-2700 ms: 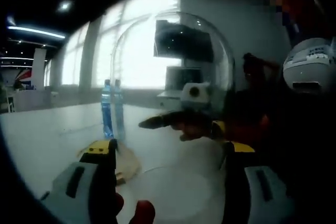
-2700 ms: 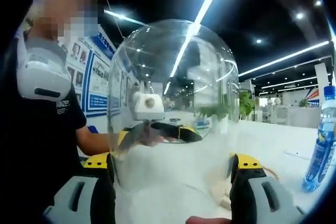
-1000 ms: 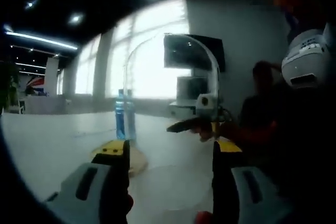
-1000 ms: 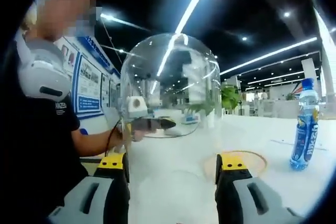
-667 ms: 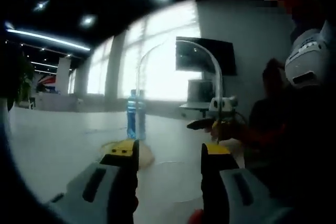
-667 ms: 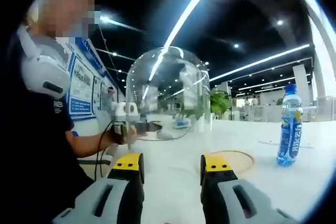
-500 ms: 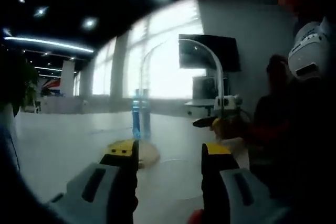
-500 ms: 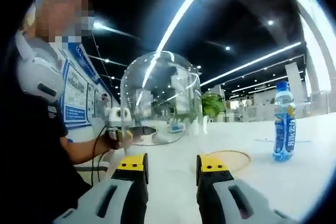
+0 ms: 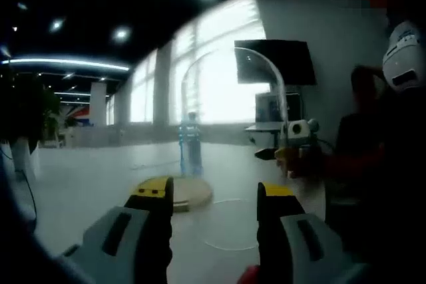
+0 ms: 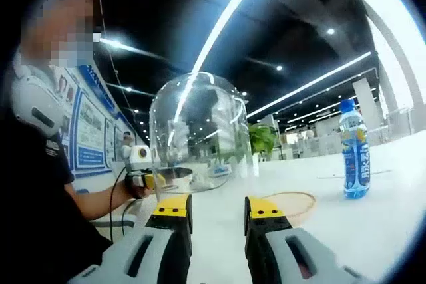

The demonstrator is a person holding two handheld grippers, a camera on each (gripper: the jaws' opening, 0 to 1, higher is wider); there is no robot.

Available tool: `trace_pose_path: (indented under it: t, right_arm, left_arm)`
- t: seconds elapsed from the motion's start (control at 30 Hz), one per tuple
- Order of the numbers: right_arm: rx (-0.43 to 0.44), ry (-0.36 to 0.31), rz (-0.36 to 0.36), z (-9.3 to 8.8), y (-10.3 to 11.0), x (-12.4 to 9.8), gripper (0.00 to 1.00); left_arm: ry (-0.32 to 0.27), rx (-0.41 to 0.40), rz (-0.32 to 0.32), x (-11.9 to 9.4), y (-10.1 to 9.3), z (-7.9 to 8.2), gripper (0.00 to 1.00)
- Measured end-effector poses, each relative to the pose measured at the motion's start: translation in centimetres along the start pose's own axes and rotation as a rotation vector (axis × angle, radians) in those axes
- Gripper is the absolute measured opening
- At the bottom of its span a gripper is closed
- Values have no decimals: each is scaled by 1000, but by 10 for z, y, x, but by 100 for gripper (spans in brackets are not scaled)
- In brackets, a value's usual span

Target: Open the cover put in the Mizone put the cover back on

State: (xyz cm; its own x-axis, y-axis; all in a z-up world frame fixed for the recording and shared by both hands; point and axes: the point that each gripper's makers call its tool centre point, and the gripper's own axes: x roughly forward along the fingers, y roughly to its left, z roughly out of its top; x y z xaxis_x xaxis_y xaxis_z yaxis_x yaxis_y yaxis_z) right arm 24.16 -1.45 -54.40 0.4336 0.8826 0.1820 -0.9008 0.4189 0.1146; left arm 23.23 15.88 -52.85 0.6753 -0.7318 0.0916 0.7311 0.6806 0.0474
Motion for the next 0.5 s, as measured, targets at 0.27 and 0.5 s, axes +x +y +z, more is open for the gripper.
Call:
trace_pose_path:
  t: [0.27,0.5]
  right_arm:
    - [-13,-7,-95,2,-17,-4,18]
    - [-30,-19,-162,5,-28,-8,18]
  left_arm:
    - [27,-14,99,-7,28,-15,39]
    - [-30,-62,151,-16,48,-22,39]
